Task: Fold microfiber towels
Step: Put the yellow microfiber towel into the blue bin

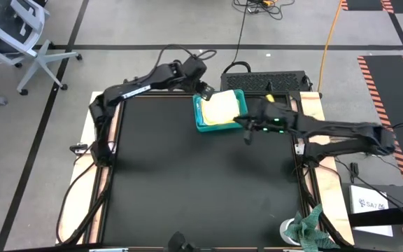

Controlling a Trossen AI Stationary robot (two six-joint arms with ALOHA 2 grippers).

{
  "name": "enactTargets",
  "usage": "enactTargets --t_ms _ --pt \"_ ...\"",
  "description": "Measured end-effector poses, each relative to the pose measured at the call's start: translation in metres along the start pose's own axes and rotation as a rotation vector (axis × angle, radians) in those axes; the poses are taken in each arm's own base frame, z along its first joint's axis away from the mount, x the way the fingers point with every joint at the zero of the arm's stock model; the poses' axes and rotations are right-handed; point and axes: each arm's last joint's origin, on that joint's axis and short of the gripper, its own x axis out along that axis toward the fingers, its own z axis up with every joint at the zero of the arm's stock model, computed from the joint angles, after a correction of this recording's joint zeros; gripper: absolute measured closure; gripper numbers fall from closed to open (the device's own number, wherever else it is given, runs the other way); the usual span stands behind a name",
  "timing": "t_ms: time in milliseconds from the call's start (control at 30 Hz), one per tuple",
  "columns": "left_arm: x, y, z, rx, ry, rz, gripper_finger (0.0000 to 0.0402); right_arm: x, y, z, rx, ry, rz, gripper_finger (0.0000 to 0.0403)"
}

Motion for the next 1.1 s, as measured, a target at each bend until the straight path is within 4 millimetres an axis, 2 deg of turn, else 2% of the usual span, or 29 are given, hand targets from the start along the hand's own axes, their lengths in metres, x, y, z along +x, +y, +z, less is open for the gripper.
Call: enactTargets --t_ms 200,367,567,800,1000,1100 --pt "-0.047 -0.020 -0.017 0.060 -0.010 0.107 0.0256 0.059 -0.022 -0.026 0.013 0.086 -0.060 0.0402" --pt "-0.064 -0.035 -0.037 0.081 0.041 0.188 0.0256 0.085 -0.045 -0.057 0.043 0.222 -0.121 0.0403" --pt "-0.068 -0.053 -0.051 0.089 0.067 0.184 0.0256 0.093 -0.066 -0.075 0.105 0.310 -0.197 0.0403" --pt "-0.073 -0.068 -0.059 0.073 0.022 0.197 0.0256 0.105 -0.071 -0.092 0.168 0.360 -0.214 0.0403" --pt "-0.072 -0.071 -0.061 0.056 0.009 0.209 0.0256 0.113 -0.071 -0.097 0.188 0.342 -0.185 0.0403" --pt "-0.070 -0.070 -0.061 0.064 0.007 0.222 0.0256 0.105 -0.068 -0.089 0.200 0.329 -0.140 0.0403"
